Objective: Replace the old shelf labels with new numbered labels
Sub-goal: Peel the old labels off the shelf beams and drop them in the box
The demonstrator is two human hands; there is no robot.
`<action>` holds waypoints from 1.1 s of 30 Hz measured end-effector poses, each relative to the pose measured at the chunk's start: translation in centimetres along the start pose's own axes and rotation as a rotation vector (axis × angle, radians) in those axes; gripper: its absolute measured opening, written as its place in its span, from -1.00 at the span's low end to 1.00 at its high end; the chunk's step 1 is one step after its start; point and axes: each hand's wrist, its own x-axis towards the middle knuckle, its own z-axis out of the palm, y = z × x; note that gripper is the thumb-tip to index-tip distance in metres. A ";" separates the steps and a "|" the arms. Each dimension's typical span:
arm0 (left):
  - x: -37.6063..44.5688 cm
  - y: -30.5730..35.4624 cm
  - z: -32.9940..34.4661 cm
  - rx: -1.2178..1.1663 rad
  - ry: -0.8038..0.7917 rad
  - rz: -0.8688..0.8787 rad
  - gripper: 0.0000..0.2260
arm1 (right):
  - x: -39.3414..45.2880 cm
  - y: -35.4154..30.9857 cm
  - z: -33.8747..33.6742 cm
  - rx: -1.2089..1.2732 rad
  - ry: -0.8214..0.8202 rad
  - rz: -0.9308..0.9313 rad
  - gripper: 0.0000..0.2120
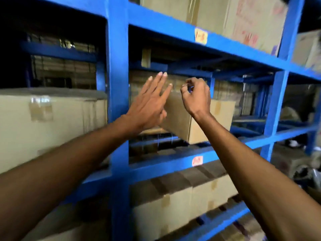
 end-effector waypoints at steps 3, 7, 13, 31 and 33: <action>4.5 -1.2 -0.7 0.129 0.065 0.011 -0.24 | 4.8 -0.1 -0.8 -0.001 0.109 -0.077 -0.69; 10.1 -3.3 -1.5 0.344 0.054 -0.046 -0.18 | 11.2 0.5 -1.4 -0.036 0.202 -0.105 -0.67; 13.9 -6.1 -1.2 0.542 -0.074 -0.142 -0.02 | 17.3 3.0 -0.3 -0.110 0.227 -0.055 -0.69; 13.8 -5.8 -3.5 0.430 -0.256 -0.109 -0.02 | 19.3 3.7 -0.6 -0.131 0.249 -0.251 -0.77; 12.5 -5.6 -3.5 0.424 -0.253 -0.113 -0.07 | 17.8 3.0 -0.6 0.039 0.285 -0.219 -0.81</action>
